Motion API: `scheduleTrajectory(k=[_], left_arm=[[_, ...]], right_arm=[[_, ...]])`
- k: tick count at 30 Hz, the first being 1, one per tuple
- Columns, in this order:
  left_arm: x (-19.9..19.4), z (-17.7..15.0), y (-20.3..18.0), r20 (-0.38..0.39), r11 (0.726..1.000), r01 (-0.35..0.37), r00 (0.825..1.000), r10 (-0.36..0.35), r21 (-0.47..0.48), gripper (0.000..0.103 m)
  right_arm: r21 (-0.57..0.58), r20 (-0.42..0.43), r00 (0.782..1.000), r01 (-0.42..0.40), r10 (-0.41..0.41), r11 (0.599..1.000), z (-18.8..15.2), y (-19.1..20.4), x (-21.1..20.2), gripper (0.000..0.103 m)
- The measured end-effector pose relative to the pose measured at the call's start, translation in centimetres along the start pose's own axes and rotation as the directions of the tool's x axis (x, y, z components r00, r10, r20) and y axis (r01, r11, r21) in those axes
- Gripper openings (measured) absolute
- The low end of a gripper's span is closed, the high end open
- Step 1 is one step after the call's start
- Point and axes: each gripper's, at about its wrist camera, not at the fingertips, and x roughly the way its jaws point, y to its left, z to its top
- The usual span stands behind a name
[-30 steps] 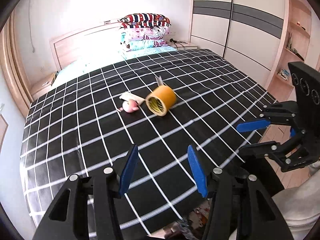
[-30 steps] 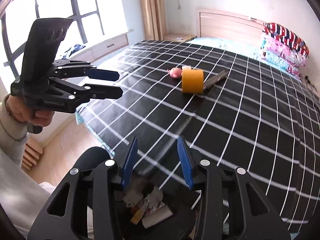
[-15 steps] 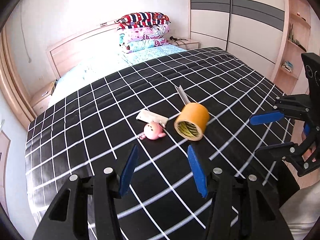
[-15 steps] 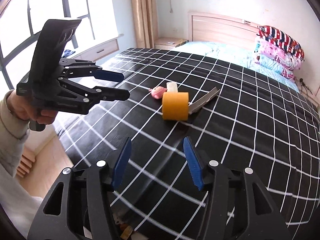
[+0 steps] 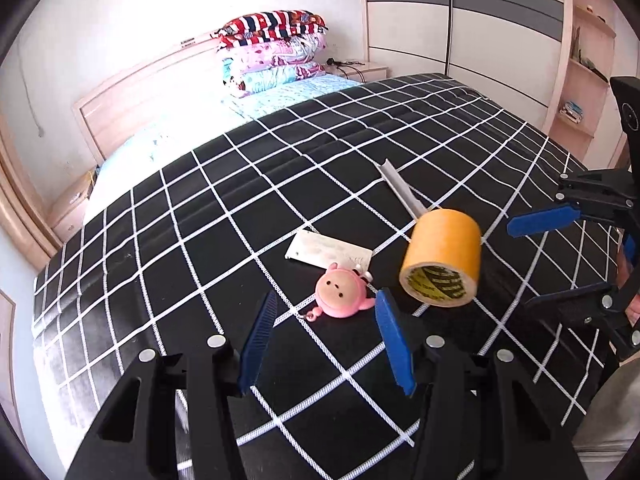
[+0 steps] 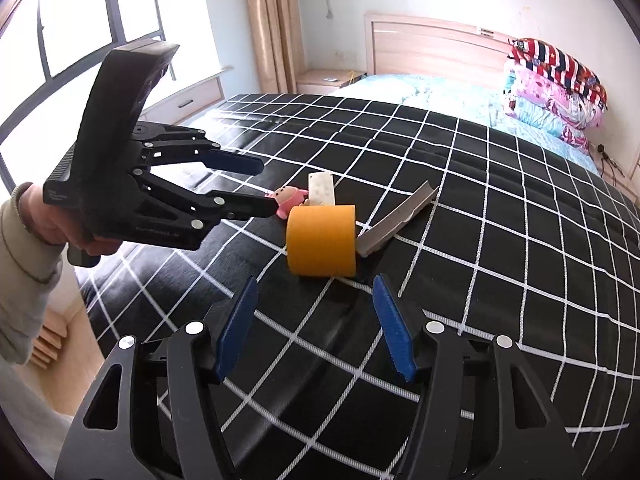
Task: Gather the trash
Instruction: 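Grasp the pink toy with the left gripper while the right grasps the yellow tape roll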
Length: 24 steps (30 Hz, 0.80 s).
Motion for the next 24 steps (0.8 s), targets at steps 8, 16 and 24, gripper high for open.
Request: scheduleTrajectory(k=[8, 16, 24], left_arm=[[1.4, 0.3, 0.5, -0.004, 0.998, 0.063, 0.998, -0.063, -0.009, 0.049], [1.6, 0.3, 0.3, 0.006, 0.995, 0.1, 0.995, -0.1, -0.03, 0.028], [0.3, -0.2, 0.2, 0.011, 0.995, 0.083, 0.996, -0.083, -0.051, 0.028]], right_arm=[[0.031, -0.006, 1.0, -0.024, 0.025, 0.999, 0.6, -0.6, 1.3, 0.059], [0.046, -0.017, 1.0, -0.014, 0.014, 0.999, 1.2, -0.6, 2.6, 0.052], [0.07, -0.01, 1.0, -0.013, 0.014, 0.997, 0.8, -0.7, 2.2, 0.041]])
